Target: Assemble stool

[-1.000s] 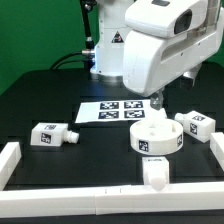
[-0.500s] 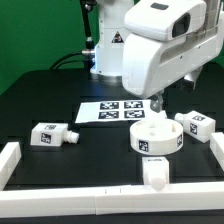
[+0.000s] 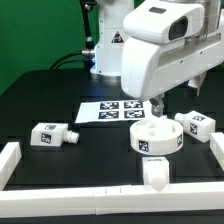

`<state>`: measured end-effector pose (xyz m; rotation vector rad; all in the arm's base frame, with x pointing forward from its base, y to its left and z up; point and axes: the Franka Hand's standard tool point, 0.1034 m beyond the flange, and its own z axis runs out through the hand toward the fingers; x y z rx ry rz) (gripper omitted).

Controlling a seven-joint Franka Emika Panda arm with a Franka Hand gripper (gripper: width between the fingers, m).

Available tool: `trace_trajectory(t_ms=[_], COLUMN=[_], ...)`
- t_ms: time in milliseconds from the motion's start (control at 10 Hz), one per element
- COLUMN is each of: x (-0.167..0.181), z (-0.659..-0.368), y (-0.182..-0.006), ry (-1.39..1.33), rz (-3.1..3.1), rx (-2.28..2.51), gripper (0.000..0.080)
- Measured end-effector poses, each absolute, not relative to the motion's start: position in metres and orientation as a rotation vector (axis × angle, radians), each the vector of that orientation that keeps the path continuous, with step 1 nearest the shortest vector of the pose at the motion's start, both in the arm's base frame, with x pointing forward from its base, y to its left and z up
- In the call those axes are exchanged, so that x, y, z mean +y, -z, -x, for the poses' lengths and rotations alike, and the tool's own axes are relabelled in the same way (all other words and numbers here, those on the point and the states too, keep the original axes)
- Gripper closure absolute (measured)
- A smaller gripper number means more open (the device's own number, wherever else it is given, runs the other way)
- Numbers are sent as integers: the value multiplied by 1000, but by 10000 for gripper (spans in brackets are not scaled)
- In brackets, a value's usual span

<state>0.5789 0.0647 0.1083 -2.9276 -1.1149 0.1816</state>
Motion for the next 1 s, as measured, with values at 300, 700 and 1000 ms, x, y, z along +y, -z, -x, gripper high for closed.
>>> trace_trajectory(t_ms=[300,700,1000], x=[39,39,16], z=[-599,-601,-625], y=[-97,-93,-67], ry=[74,81,130], rz=[2990,3005,3034], rx=[-827,-758,-573], gripper=[150,150,150])
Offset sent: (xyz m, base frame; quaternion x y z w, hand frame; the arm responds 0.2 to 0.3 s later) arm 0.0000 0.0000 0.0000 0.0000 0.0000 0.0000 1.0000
